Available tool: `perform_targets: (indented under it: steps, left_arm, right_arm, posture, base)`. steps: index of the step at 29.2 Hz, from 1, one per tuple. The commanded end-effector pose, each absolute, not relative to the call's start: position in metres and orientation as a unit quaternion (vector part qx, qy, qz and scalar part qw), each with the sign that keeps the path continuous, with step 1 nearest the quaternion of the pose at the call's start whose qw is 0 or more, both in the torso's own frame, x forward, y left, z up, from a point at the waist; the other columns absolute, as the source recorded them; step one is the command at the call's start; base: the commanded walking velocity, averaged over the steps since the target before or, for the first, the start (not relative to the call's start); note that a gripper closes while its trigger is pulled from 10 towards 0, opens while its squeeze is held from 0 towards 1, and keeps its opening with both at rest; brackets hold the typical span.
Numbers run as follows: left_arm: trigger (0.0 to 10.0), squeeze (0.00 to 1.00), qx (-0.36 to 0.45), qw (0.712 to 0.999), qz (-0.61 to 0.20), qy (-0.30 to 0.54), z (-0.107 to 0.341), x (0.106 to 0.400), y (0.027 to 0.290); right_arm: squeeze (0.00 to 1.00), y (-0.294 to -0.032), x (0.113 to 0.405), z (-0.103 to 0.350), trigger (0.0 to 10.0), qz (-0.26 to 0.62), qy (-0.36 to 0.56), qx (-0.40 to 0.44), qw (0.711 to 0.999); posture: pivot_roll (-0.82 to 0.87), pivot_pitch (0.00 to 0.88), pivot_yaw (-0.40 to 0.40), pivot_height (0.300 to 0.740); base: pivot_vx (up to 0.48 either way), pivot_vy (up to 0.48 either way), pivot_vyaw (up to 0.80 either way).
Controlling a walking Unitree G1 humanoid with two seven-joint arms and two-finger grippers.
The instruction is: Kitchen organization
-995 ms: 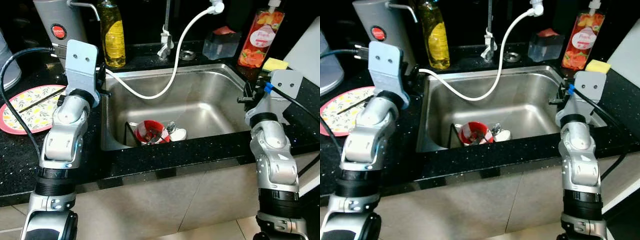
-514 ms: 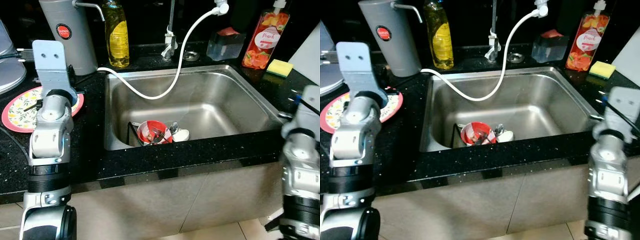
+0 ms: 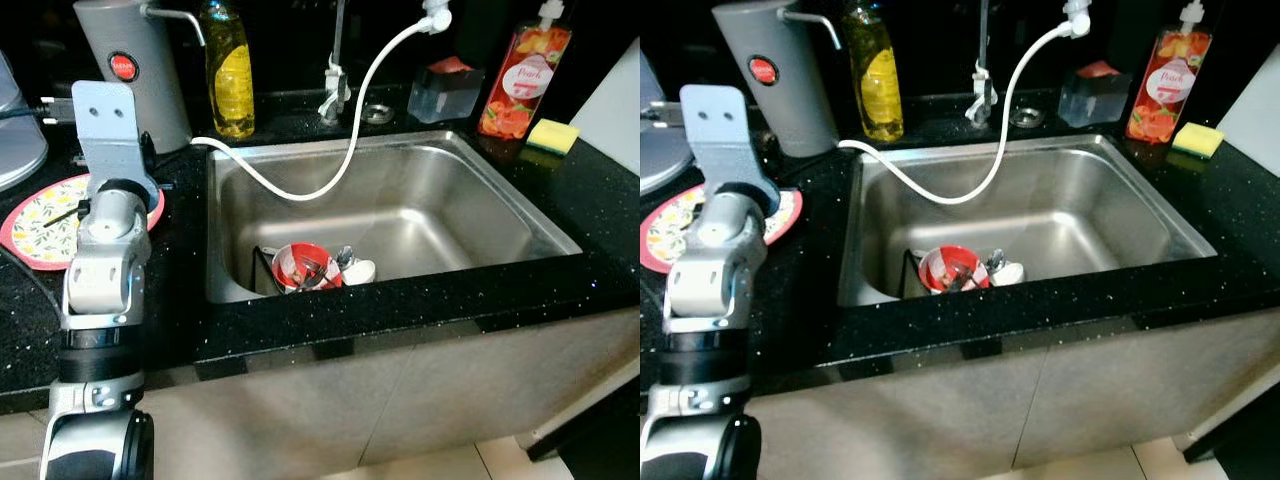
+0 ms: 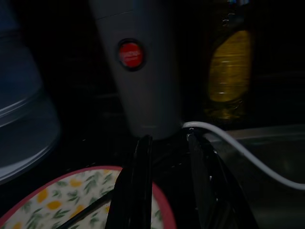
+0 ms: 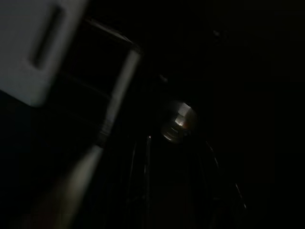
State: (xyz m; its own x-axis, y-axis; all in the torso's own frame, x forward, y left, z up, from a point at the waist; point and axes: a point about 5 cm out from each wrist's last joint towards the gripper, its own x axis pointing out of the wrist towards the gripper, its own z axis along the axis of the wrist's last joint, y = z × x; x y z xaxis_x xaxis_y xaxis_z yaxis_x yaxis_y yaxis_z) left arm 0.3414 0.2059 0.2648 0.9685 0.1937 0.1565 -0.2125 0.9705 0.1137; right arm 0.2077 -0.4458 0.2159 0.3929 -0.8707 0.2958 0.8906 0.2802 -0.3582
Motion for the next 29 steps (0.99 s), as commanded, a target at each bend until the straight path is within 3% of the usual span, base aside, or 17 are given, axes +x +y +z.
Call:
perform_targets:
  steps: [1, 8, 10, 14, 17, 21, 23, 24, 26, 29]
  left_arm:
    - [10.0, 0.0, 0.066, 0.992, 0.091, -0.063, 0.264, 0.343, 0.203]
    - [10.0, 0.0, 0.071, 0.992, 0.077, -0.065, 0.266, 0.344, 0.199]
    - [10.0, 0.0, 0.072, 0.993, 0.074, -0.065, 0.266, 0.344, 0.198]
    - [10.0, 0.0, 0.074, 0.993, 0.057, -0.065, 0.268, 0.344, 0.193]
    - [10.0, 0.0, 0.065, 0.994, 0.045, -0.069, 0.271, 0.346, 0.186]
    - [10.0, 0.0, 0.054, 0.996, 0.038, -0.067, 0.271, 0.347, 0.182]
    - [10.0, 0.0, 0.052, 0.996, 0.017, -0.065, 0.269, 0.347, 0.172]
    - [10.0, 0.0, 0.052, 0.996, 0.017, -0.065, 0.269, 0.347, 0.172]
    - [10.0, 0.0, 0.054, 0.997, 0.005, -0.057, 0.265, 0.345, 0.167]
    - [10.0, 0.0, 0.051, 0.997, 0.003, -0.052, 0.262, 0.344, 0.165]
  right_arm:
    - [0.0, -0.456, 0.195, 0.21, 10.0, -0.574, -0.006, -0.241, 0.783]
    - [0.0, -0.48, 0.157, 0.179, 10.0, -0.613, 0.062, -0.251, 0.746]
    - [0.0, -0.479, 0.153, 0.168, 10.0, -0.613, 0.078, -0.248, 0.747]
    - [0.0, -0.465, 0.149, 0.113, 10.0, -0.566, 0.168, -0.224, 0.775]
    - [0.0, -0.436, 0.155, 0.062, 10.0, -0.492, 0.234, -0.196, 0.815]
    - [0.0, -0.421, 0.159, 0.044, 10.0, -0.455, 0.259, -0.187, 0.831]
    - [0.0, -0.375, 0.167, -0.002, 10.0, -0.334, 0.335, -0.16, 0.866]
    - [0.0, -0.375, 0.167, -0.002, 10.0, -0.334, 0.335, -0.16, 0.866]
    - [0.0, -0.333, 0.164, -0.036, 10.0, -0.225, 0.397, -0.146, 0.878]
    - [0.0, -0.318, 0.16, -0.048, 10.0, -0.189, 0.419, -0.141, 0.877]
  posture:
    - [0.03, 0.0, 0.006, 0.74]
    - [0.03, 0.0, 0.008, 0.74]
    - [0.03, 0.0, 0.01, 0.74]
    - [0.03, 0.0, 0.01, 0.74]
    - [0.03, 0.0, 0.003, 0.74]
    - [0.03, 0.0, 0.003, 0.74]
    - [0.03, 0.0, -0.004, 0.74]
    - [0.03, 0.0, -0.004, 0.74]
    - [0.04, 0.0, -0.007, 0.74]
    - [0.04, 0.0, -0.007, 0.74]
  base:
    - [0.0, 0.0, 0.0]
    - [0.0, 0.0, 0.0]
    - [0.0, 0.0, 0.0]
    - [0.0, 0.0, 0.0]
    - [0.0, 0.0, 0.0]
    - [0.0, 0.0, 0.0]
    - [0.0, 0.0, 0.0]
    - [0.0, 0.0, 0.0]
    - [0.0, 0.0, 0.0]
    - [0.0, 0.0, 0.0]
